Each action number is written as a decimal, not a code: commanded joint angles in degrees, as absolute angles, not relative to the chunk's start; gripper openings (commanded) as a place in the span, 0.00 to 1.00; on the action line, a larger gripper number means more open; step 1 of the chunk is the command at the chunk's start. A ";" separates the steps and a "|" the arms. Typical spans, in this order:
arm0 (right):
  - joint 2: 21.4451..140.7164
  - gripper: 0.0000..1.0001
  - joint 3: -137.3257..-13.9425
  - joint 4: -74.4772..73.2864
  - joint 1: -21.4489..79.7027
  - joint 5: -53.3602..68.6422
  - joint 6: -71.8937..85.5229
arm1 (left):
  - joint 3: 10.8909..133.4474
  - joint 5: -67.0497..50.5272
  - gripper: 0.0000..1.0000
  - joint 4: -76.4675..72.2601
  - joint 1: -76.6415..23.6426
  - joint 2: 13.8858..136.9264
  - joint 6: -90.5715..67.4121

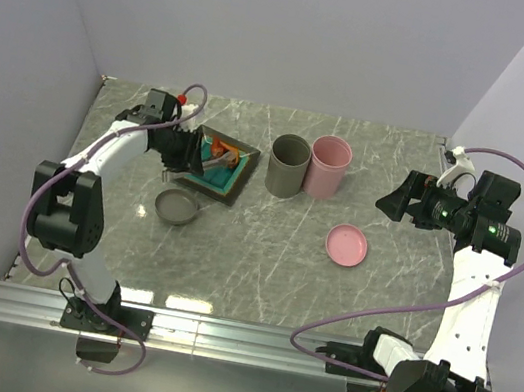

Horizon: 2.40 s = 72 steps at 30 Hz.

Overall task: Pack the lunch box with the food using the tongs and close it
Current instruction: Pick up the food using the clamp, then place the food into the lunch box

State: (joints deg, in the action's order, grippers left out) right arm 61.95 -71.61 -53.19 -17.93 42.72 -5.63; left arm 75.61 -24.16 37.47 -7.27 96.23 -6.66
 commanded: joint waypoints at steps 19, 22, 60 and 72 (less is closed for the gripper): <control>61.08 1.00 -72.07 -52.73 -18.37 42.28 -6.15 | 79.72 -23.47 0.46 34.63 -9.58 101.08 -8.26; 61.08 1.00 -72.07 -52.73 -18.37 42.28 -6.24 | 79.72 -22.68 0.46 34.72 -10.46 101.42 -8.00; 60.64 1.00 -72.25 -52.91 -18.37 42.98 -6.33 | 84.01 -23.46 0.02 38.85 -10.90 83.59 -2.46; 60.65 1.00 -72.51 -52.82 -18.37 42.98 -6.06 | 89.56 -29.45 0.02 39.03 -16.25 83.14 -1.32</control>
State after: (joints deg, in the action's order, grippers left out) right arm 61.80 -71.59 -53.21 -17.93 42.57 -5.82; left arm 86.61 -26.17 40.51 -14.24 84.42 -2.50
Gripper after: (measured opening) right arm 0.996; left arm 0.321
